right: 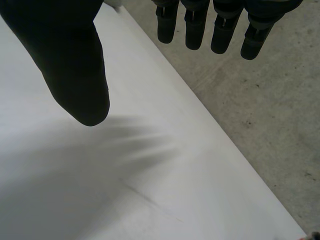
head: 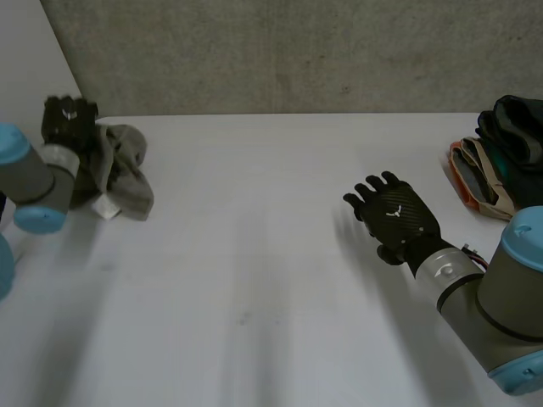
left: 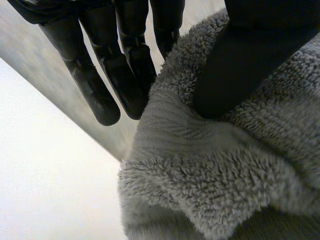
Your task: Fold the laundry.
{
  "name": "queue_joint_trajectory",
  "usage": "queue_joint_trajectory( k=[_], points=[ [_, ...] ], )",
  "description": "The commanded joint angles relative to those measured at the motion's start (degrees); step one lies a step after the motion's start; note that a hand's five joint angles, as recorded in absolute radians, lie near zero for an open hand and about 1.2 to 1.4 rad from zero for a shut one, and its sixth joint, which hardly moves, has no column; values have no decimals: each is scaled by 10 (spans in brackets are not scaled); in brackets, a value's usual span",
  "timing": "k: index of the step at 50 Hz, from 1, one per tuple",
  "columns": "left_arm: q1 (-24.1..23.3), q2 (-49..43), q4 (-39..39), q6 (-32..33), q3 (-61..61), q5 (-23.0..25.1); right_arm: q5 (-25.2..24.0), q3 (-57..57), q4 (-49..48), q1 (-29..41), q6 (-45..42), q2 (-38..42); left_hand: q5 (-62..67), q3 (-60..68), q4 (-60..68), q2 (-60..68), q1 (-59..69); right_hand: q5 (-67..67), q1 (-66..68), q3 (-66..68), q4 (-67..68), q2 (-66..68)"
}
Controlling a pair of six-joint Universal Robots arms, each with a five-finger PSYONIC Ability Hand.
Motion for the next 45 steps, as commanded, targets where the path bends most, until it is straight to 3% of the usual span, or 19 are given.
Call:
queue_joint_trajectory(
  k=[1,6,11,16,22,23,24,28,30,32,37,42,45],
  points=[
    [-66,246,19,-122,-180,-26,1,0,-12,-11,1,-4,153,119,114,116,139,-341,-39,-23,-23,-25],
    [-154,401,14,-202,-289,-26,8,0,-12,-16,4,-9,153,119,114,116,139,-341,-39,-23,-23,-25],
    [-234,464,5,-222,-387,-26,32,-1,-12,-19,6,-22,153,119,114,116,139,-341,-39,-23,-23,-25],
    [-334,448,-1,-225,-461,-31,76,-5,-12,-38,11,-37,153,119,114,116,139,-341,-39,-23,-23,-25],
    [-455,321,-12,-227,-488,-41,96,-11,-12,-53,11,-37,153,119,114,116,139,-341,-39,-23,-23,-25],
    [-467,311,-13,-227,-488,-43,96,-11,-12,-58,11,-37,116,83,78,80,102,-341,-39,-23,-23,-25],
    [-482,300,-14,-227,-488,-49,96,-12,-12,-61,11,-37,-82,-115,-120,-119,-96,-341,-39,-23,-23,-25],
    [-486,316,-15,-226,-489,-76,94,-17,-11,-63,11,-37,-416,-449,-454,-453,-430,-341,-39,-23,-23,-25],
    [-481,345,-17,-222,-492,-93,94,-20,-10,-62,12,-37,-509,-543,-548,-546,-524,-341,-39,-23,-23,-25],
    [-454,396,-13,-220,-501,-127,95,-22,-5,-61,12,-37,-522,-555,-560,-558,-536,-341,-39,-23,-23,-25],
    [-360,471,-12,-209,-536,-145,96,-31,7,-54,11,-37,-520,-553,-558,-557,-534,-341,-39,-23,-23,-25],
    [-251,505,-13,-175,-569,-118,96,-73,118,-30,12,-37,-510,-543,-548,-546,-524,-341,-39,-23,-23,-25],
    [-178,505,-13,-133,-589,-78,95,-102,182,-9,21,-37,-503,-536,-541,-540,-517,-341,-39,-23,-23,-25]
  ],
)
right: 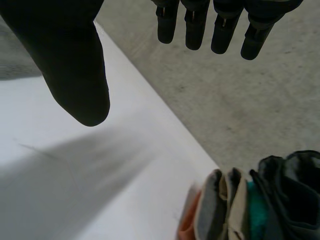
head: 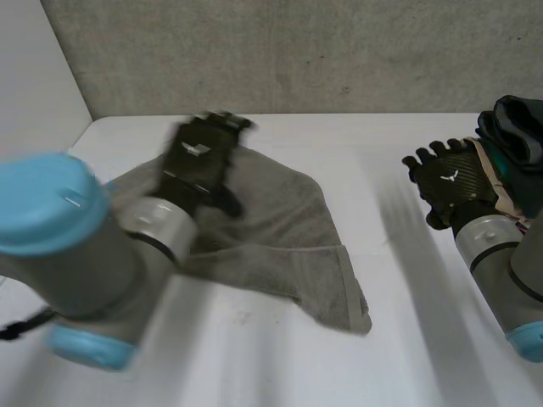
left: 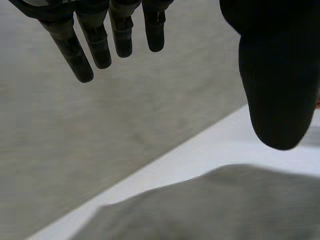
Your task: Fold the laundry.
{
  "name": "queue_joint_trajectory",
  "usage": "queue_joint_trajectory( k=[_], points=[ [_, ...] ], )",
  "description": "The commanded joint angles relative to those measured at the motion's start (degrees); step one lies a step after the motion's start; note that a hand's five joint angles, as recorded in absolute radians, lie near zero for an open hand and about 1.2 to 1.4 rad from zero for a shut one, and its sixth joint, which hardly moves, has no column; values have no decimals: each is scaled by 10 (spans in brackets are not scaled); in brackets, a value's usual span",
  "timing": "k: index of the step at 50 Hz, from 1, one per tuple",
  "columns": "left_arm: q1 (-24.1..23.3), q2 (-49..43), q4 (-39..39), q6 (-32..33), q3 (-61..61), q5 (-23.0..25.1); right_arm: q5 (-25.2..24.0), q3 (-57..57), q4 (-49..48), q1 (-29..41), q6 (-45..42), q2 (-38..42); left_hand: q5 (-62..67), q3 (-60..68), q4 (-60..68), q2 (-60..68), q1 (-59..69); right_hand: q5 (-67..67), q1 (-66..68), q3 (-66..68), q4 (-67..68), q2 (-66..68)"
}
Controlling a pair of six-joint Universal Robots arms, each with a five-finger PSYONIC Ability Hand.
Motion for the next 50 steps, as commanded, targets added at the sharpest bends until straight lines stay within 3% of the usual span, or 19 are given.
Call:
queue_joint_trajectory(
  k=[1,2,7,13,19,25,37,40,41,42,45,50],
  points=[
    [162,23,-1,74,-45,68,0,-77,173,48,30,1,13,3,9,5,8,-341,-39,-23,-23,-25],
    [197,22,-3,96,-53,88,0,-89,192,54,44,1,18,8,14,10,13,-341,-39,-23,-23,-25],
    [280,3,-4,151,-74,147,-7,-166,282,79,138,25,60,50,56,52,55,-341,-39,-23,-23,-25],
    [374,-49,-3,204,-63,229,-45,-279,357,108,202,125,104,94,100,96,99,-341,-39,-23,-23,-25],
    [426,-114,-8,223,-17,285,-55,-373,385,156,241,207,107,97,103,99,103,-276,26,42,41,40],
    [432,-135,-38,213,12,290,-57,-460,395,184,303,287,106,96,102,97,101,-247,55,70,70,68],
    [404,-111,-49,181,3,294,-47,-583,434,223,304,403,89,79,85,81,84,-207,95,111,110,109],
    [400,-109,-49,167,2,294,-47,-596,435,231,300,416,89,79,85,80,84,-11,291,307,306,305],
    [400,-109,-49,164,2,293,-47,-597,435,233,299,416,89,79,85,80,84,110,412,428,427,425],
    [399,-108,-49,161,2,293,-46,-596,434,237,299,410,89,79,85,80,84,357,659,675,674,673],
    [397,-108,-50,149,2,292,-37,-586,424,246,300,387,89,79,85,80,84,359,661,677,677,675],
    [388,-99,-52,124,1,291,-5,-516,355,246,293,260,84,74,80,75,79,359,661,677,677,675]
  ],
)
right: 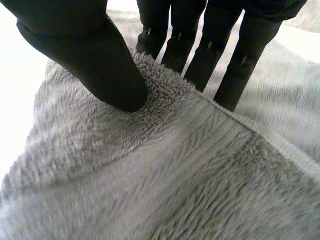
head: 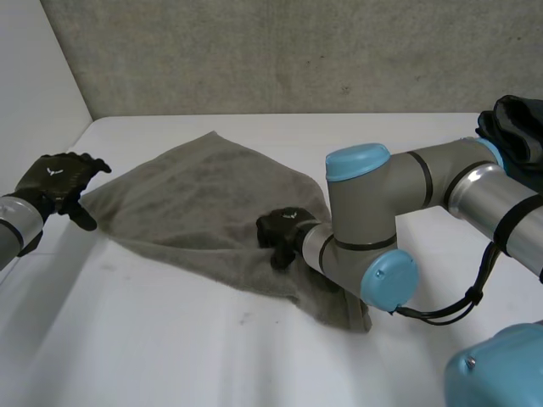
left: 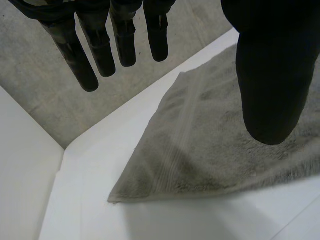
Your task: Fold the laundry.
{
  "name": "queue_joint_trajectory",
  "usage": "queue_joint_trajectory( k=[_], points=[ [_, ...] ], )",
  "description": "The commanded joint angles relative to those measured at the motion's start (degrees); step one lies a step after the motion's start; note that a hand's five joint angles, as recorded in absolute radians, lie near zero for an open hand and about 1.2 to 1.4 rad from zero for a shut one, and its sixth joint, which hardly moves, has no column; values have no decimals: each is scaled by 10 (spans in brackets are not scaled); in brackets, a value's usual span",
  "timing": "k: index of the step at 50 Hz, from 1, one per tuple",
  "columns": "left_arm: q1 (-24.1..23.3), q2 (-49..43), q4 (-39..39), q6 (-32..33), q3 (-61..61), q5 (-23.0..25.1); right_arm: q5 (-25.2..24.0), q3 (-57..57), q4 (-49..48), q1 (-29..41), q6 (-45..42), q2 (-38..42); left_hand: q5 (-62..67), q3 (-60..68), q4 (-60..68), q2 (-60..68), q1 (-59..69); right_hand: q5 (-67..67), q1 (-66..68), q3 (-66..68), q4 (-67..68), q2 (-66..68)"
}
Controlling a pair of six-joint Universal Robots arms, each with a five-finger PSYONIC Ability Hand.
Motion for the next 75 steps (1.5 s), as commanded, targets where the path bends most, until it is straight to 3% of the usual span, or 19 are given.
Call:
queue_joint_trajectory(
  k=[1,12,19,24,26,31,34,37,45,49,56,67,75],
  points=[
    [-11,11,-4,-32,-2,-1,31,83,-75,3,-11,-146,6,10,8,10,12,131,151,122,120,123],
    [-24,12,1,-23,-35,2,36,183,-85,3,-151,-302,-65,-61,-63,-61,-59,131,151,122,120,123],
    [-37,-32,13,-7,-17,-1,33,239,-85,10,-155,-399,-65,-61,-63,-61,-59,131,151,122,120,123],
    [-83,-79,75,-10,20,-15,21,270,-85,11,-151,-447,-58,-54,-56,-54,-52,131,151,122,120,123],
    [-99,-94,94,-11,31,-36,9,285,-86,11,-151,-471,-55,-51,-53,-51,-49,131,151,122,120,123],
    [-132,-113,119,-14,57,-154,-2,313,-90,10,-153,-488,7,11,9,11,13,131,151,122,120,123],
    [-151,-111,118,-14,55,-195,0,320,-89,3,-154,-487,88,92,90,91,93,131,151,122,120,123],
    [-158,-96,117,-14,45,-205,1,327,-89,2,-154,-485,110,114,112,114,116,131,151,122,120,123],
    [-123,35,117,-28,-44,-201,-2,336,-90,3,-158,-486,100,104,102,104,106,131,151,122,120,123],
    [-110,57,118,-46,-71,-183,-2,331,-91,4,-157,-487,36,40,38,40,42,131,151,122,120,123],
    [-104,45,120,-47,-70,-142,-2,326,-92,10,-157,-485,-40,-36,-38,-36,-34,131,151,122,120,123],
    [-107,-40,109,-41,-38,-143,-2,330,-92,5,-156,-484,-48,-44,-46,-44,-42,131,151,122,120,123],
    [-110,-32,51,-43,-32,-144,0,328,-99,3,-160,-481,-30,-26,-28,-26,-24,131,151,122,120,123]
  ],
)
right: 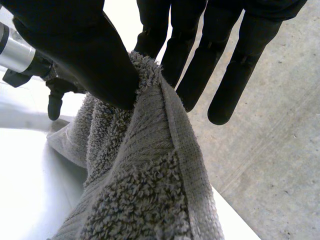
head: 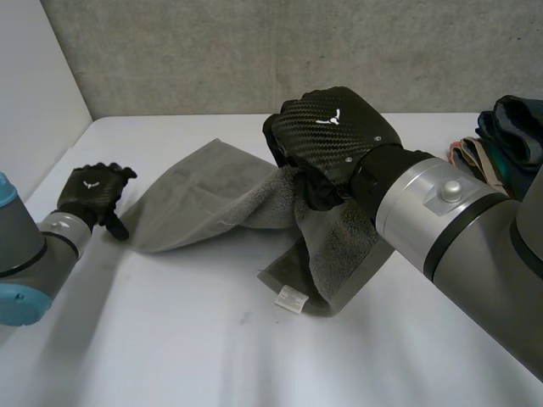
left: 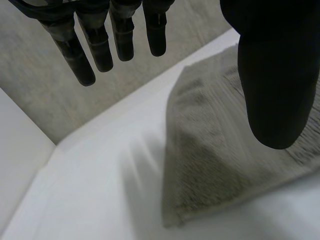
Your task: Fold the laundry.
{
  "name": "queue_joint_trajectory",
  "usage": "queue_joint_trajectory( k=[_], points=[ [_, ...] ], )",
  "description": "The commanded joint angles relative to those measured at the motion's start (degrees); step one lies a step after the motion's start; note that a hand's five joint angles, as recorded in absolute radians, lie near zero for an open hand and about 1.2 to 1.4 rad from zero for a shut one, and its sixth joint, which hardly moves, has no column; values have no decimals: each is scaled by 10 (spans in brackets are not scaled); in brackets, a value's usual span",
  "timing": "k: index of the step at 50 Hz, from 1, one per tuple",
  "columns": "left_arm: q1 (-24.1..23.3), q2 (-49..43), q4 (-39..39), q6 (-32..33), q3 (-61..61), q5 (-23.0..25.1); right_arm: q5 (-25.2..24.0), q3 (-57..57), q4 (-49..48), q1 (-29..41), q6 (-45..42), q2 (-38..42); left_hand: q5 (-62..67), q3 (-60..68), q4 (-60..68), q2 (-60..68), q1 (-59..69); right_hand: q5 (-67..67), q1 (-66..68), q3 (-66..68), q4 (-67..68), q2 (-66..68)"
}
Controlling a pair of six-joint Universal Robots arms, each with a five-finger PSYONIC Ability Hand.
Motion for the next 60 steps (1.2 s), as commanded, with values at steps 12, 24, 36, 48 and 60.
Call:
queue_joint_trajectory(
  k=[12,24,36,48,60],
  points=[
    [14,126,-96,-8,-113,36,5,-19,-21,0,6,12,18,8,12,9,8,131,151,118,114,123],
    [-62,18,-9,-31,-80,28,7,-47,-20,6,25,-1,11,2,5,2,1,131,151,118,114,123],
    [-88,-28,28,-65,44,-193,17,-27,-19,-8,24,-42,647,637,641,638,637,131,151,118,114,123],
    [19,296,29,-66,-116,52,5,-27,56,-150,-94,-29,647,637,641,638,637,131,151,118,114,123],
    [25,128,44,-25,-28,68,46,-129,91,-158,-178,212,647,637,641,638,637,131,151,118,114,123]
  ],
)
